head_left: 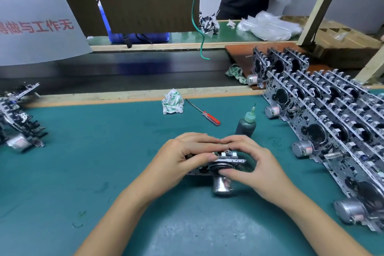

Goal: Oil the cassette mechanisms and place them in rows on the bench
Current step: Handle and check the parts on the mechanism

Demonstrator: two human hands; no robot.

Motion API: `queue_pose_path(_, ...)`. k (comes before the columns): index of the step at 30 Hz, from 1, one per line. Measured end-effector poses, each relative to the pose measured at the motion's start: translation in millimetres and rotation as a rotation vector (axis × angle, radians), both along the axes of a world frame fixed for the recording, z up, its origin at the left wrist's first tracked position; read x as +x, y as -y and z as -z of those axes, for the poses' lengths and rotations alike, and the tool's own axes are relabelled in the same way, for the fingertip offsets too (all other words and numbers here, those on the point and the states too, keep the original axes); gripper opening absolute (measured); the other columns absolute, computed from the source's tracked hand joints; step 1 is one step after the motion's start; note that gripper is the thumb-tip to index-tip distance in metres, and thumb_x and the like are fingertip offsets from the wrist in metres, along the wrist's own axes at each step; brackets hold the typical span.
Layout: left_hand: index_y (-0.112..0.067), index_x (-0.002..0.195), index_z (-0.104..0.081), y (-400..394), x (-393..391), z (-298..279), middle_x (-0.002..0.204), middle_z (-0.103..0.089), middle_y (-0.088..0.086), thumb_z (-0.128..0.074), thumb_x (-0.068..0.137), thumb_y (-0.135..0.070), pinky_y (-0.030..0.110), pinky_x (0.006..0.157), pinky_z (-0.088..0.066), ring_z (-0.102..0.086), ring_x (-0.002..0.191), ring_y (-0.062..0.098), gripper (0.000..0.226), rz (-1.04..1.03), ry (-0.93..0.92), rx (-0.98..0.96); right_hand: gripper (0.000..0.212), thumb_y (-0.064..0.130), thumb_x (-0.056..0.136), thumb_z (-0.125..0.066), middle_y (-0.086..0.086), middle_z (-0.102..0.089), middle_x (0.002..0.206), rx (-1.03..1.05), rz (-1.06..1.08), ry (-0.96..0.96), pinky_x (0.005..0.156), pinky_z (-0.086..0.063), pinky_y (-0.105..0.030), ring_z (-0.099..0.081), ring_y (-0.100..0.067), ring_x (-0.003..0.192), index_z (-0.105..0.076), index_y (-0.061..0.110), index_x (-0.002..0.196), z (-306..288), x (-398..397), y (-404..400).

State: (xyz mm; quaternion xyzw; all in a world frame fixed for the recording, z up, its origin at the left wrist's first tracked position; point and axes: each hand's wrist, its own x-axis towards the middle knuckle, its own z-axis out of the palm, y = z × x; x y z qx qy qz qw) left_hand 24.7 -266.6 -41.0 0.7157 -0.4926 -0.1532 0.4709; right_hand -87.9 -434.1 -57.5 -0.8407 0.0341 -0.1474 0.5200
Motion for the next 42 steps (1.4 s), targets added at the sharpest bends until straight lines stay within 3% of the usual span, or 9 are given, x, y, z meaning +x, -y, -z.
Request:
queue_pose_path(8,-0.048,0.114,-0.060,2,2,0,0.115,-0.058,-0.034,-0.056,0.087,-0.030,0.006,0.095,-0.032,-0.049,0.114,-0.009,0.032,0.009,0.001,-0.003,0.033,0.024,0.072,-0.081,0.021,-0.062,0.105,-0.059,0.018,-0.050,0.094,-0.039,-0.016,-0.056,-0.003,0.109,-0.066,0.030,0.101,-3,-3,0)
queue_pose_path(11,-0.054,0.112,-0.057,3,2,0,0.118,-0.056,-0.032,-0.055,0.087,-0.032,0.006,0.095,-0.032,-0.048,0.115,-0.009,0.033,-0.001,0.010,0.009,0.033,0.054,0.073,-0.065,0.022,-0.061,0.099,-0.459,0.197,-0.036,0.091,-0.034,-0.016,-0.050,0.002,0.102,-0.064,0.036,0.100,2,-15,1)
queue_pose_path(13,-0.056,0.109,-0.057,3,3,0,0.117,-0.057,-0.031,-0.055,0.087,-0.033,0.006,0.095,-0.032,-0.048,0.116,-0.009,0.031,-0.004,0.009,0.013,0.037,0.057,0.077,-0.054,0.014,-0.064,0.085,-0.723,0.229,0.019,0.085,-0.034,-0.021,-0.052,-0.006,0.090,-0.070,0.024,0.086,8,-21,1)
queue_pose_path(20,-0.052,0.104,-0.066,2,4,0,0.115,-0.063,-0.025,-0.056,0.087,-0.041,0.011,0.096,-0.035,-0.051,0.115,-0.005,0.023,0.002,0.000,0.021,0.048,0.060,0.081,-0.044,0.015,-0.069,0.086,-0.935,0.159,-0.014,0.088,-0.031,-0.022,-0.061,-0.014,0.094,-0.072,0.021,0.085,1,-22,4)
queue_pose_path(25,-0.048,0.107,-0.064,-8,5,-9,0.112,-0.062,-0.025,-0.063,0.080,-0.041,0.014,0.095,-0.038,-0.054,0.111,-0.003,0.027,-0.078,0.128,0.019,0.046,0.062,0.083,-0.041,0.011,-0.058,0.082,-0.874,0.207,0.046,0.069,-0.036,-0.026,-0.056,-0.014,0.078,-0.059,0.020,0.088,-31,-13,5)
queue_pose_path(30,-0.029,0.084,-0.075,-23,5,-15,0.084,-0.060,-0.019,-0.062,0.079,-0.049,0.014,0.070,-0.040,-0.053,0.080,0.000,0.025,-0.218,0.457,0.011,0.043,0.053,0.087,-0.039,0.001,-0.057,0.058,-1.143,-0.075,0.073,0.041,-0.033,-0.027,-0.058,-0.022,0.052,-0.053,0.016,0.070,-53,12,0)
queue_pose_path(36,-0.022,0.084,-0.076,-17,0,-30,0.080,-0.058,-0.011,-0.063,0.082,-0.036,0.011,0.061,-0.034,-0.044,0.071,0.000,0.020,-0.164,0.628,0.059,0.037,0.042,0.091,-0.044,0.001,-0.057,0.054,-1.251,-0.207,0.092,0.044,-0.020,-0.024,-0.057,-0.024,0.046,-0.054,0.016,0.067,-65,13,5)
queue_pose_path(39,-0.021,0.086,-0.075,0,-4,-52,0.082,-0.056,-0.012,-0.055,0.086,-0.042,0.008,0.064,-0.033,-0.040,0.071,-0.003,0.028,-0.087,0.691,-0.012,0.035,0.041,0.090,-0.043,0.001,-0.054,0.052,-1.185,-0.114,0.144,0.041,-0.024,-0.024,-0.054,-0.024,0.044,-0.051,0.018,0.065,-78,-8,17)
queue_pose_path(42,-0.017,0.088,-0.074,39,-14,-83,0.084,-0.060,-0.006,-0.054,0.088,-0.037,0.020,0.067,-0.039,-0.049,0.077,0.008,0.029,0.008,0.754,-0.112,0.035,0.042,0.091,-0.042,0.006,-0.039,0.048,-1.064,0.013,0.185,0.044,-0.025,-0.026,-0.038,-0.017,0.041,-0.040,0.023,0.063,-105,-36,42)
